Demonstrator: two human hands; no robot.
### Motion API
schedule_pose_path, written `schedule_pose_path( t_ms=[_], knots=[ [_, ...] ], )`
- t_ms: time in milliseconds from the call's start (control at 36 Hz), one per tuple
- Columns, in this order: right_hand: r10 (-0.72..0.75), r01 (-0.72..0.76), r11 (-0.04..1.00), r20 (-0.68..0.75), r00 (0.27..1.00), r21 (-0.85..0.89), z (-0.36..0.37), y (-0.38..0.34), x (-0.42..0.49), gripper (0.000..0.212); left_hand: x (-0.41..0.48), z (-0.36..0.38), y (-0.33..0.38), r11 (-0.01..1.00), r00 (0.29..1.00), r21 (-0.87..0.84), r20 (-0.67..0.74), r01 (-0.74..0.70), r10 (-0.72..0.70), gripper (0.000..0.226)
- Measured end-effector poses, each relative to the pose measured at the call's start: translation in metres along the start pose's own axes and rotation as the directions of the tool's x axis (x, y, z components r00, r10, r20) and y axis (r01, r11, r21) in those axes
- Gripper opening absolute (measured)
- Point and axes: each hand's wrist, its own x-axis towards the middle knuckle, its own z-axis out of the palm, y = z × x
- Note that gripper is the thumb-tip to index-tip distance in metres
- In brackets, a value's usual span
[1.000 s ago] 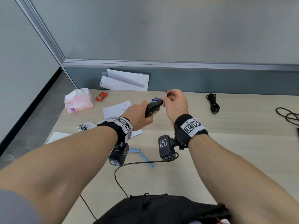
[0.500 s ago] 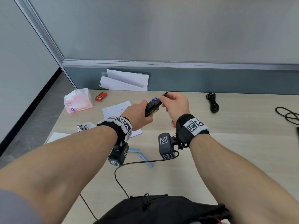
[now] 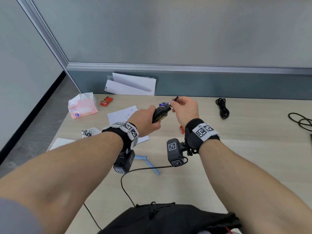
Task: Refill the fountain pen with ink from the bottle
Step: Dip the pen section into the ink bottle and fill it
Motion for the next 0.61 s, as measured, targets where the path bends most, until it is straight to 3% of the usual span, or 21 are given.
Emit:
schedule_pose_path(
  t_ms=[611],
  knots=[
    [-0.081, 0.081, 0.997, -0.007, 0.997, 0.013, 0.003, 0.0013, -0.0012, 0.018, 0.0019, -0.0008, 0.0017, 1.0, 1.0, -0.012, 0.008, -0.005, 0.005, 0.031]
  ],
)
